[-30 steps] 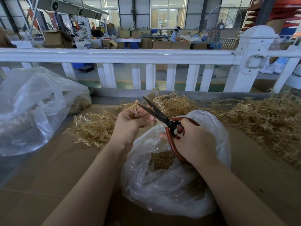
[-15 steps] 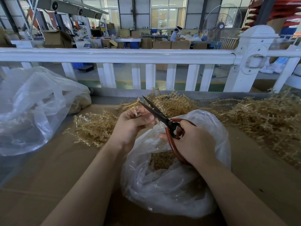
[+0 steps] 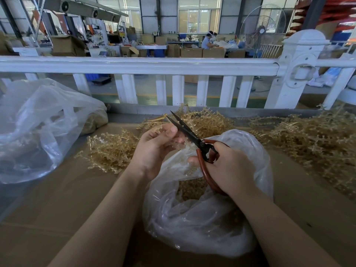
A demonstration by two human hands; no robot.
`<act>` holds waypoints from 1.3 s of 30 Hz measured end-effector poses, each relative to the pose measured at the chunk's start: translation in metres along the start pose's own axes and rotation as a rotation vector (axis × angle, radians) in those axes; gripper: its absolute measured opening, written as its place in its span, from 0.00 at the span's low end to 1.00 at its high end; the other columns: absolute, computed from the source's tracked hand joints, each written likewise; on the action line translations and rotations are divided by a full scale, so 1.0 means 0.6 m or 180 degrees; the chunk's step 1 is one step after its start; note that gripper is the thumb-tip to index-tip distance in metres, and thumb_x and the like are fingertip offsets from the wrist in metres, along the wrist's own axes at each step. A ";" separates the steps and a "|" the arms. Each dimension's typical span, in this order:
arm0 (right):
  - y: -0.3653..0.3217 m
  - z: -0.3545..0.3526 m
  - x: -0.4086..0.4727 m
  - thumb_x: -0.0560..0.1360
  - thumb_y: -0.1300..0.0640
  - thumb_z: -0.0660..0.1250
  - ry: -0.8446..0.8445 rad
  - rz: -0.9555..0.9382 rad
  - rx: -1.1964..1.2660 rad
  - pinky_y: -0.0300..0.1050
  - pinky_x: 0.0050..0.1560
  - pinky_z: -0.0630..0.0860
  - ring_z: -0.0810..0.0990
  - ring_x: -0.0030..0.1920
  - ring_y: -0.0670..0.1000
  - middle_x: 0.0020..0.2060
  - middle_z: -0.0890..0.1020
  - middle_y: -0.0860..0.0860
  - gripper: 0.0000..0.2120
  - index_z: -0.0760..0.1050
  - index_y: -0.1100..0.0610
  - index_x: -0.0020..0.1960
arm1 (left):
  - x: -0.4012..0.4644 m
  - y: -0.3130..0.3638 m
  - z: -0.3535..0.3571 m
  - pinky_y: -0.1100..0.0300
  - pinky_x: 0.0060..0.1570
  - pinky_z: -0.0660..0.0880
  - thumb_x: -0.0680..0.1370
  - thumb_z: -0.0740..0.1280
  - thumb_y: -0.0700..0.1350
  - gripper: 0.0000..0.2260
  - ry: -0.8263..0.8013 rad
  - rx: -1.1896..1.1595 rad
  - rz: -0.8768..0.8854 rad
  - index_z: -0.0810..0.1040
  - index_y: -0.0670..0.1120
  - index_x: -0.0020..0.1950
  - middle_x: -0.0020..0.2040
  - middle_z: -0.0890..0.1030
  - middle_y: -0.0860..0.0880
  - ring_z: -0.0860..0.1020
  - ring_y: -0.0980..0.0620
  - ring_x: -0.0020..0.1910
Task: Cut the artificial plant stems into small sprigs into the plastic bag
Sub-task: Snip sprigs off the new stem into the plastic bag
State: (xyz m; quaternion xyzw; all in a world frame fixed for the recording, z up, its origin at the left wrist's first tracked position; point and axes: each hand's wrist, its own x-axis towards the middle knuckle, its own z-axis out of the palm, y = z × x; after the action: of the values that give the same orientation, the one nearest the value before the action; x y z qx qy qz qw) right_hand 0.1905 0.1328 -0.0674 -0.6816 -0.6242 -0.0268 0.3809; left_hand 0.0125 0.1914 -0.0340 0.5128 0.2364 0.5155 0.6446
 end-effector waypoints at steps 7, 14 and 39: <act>0.002 0.002 -0.001 0.64 0.19 0.56 -0.0030 -0.0047 -0.0001 0.30 0.35 0.70 0.76 0.35 0.40 0.35 0.80 0.42 0.37 0.79 0.49 0.50 | 0.003 -0.003 -0.003 0.62 0.40 0.78 0.74 0.69 0.42 0.04 0.0259 0.0103 0.0195 0.80 0.41 0.43 0.35 0.82 0.46 0.80 0.52 0.35; 0.003 0.002 0.001 0.65 0.20 0.58 0.0051 -0.0027 -0.0095 0.33 0.36 0.70 0.76 0.38 0.40 0.38 0.80 0.39 0.32 0.77 0.45 0.51 | 0.002 -0.010 0.006 0.64 0.38 0.77 0.78 0.68 0.36 0.06 0.0403 0.0591 0.0401 0.83 0.41 0.43 0.34 0.83 0.46 0.80 0.53 0.32; 0.011 0.009 0.003 0.65 0.21 0.59 0.0188 -0.0225 0.0225 0.38 0.31 0.73 0.75 0.29 0.43 0.27 0.74 0.44 0.32 0.73 0.51 0.36 | 0.005 -0.012 0.008 0.64 0.42 0.77 0.74 0.70 0.47 0.08 0.0210 0.0352 0.0367 0.83 0.43 0.45 0.36 0.83 0.48 0.78 0.56 0.33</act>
State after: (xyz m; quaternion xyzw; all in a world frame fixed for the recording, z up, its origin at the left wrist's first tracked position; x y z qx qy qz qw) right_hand 0.1939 0.1375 -0.0736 -0.6442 -0.6369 -0.0382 0.4218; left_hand 0.0208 0.1926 -0.0381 0.5431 0.2557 0.5546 0.5764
